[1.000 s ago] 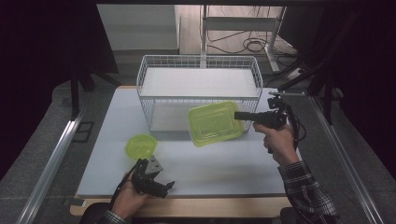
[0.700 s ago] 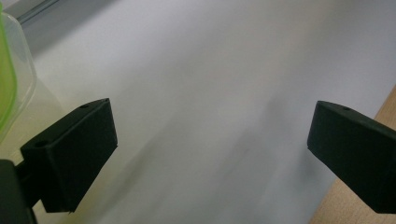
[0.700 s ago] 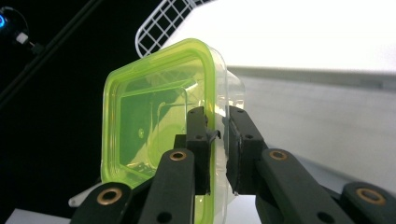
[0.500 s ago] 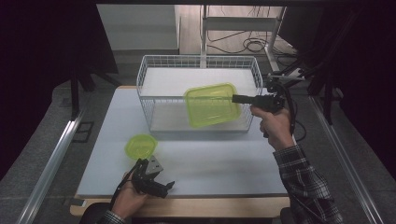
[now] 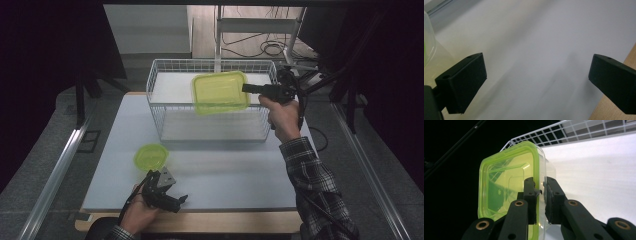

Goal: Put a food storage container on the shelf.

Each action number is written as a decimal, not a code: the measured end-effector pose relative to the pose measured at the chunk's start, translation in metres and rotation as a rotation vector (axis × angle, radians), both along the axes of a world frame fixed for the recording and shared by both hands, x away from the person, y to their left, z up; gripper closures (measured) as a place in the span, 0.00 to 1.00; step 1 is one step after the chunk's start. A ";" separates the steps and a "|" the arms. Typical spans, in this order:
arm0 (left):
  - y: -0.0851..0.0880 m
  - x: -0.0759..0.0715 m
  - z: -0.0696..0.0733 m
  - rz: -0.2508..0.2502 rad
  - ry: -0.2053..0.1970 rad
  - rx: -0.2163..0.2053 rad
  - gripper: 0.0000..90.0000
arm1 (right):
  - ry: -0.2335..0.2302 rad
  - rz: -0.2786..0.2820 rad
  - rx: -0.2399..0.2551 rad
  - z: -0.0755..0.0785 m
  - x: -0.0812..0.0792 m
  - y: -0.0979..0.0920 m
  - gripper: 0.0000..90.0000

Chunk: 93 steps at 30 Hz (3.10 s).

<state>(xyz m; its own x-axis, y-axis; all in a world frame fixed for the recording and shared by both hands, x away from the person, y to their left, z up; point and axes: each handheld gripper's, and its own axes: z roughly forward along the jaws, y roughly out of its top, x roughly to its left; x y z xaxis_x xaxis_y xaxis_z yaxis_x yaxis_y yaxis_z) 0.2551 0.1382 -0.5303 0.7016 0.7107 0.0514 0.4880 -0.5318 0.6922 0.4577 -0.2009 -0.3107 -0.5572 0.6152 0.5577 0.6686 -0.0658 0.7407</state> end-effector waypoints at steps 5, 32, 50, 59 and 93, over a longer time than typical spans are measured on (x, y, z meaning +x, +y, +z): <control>-0.001 0.000 0.000 -0.002 0.000 0.002 0.01 | 0.000 -0.033 -0.002 0.001 0.012 0.005 0.89; -0.001 -0.001 0.000 -0.006 -0.001 0.010 0.02 | -0.036 -0.132 -0.136 -0.009 0.042 0.021 0.77; 0.001 0.000 0.000 -0.005 0.004 -0.007 0.03 | -0.112 -0.137 -0.278 -0.007 0.045 0.027 0.50; 0.004 0.001 0.001 -0.008 -0.013 -0.023 0.05 | -0.152 -0.086 -0.270 -0.001 0.032 0.021 0.43; 0.005 0.003 0.003 -0.014 0.003 -0.055 0.05 | -0.301 0.082 -0.408 -0.016 -0.030 0.021 0.09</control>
<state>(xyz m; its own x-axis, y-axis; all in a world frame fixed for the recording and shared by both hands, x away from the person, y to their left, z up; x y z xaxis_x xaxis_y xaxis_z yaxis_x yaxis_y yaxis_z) 0.2577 0.1430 -0.5274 0.7113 0.7028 0.0107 0.4830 -0.4998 0.7190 0.4278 -0.1801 -0.3268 -0.7119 0.6966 0.0886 0.4127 0.3130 0.8554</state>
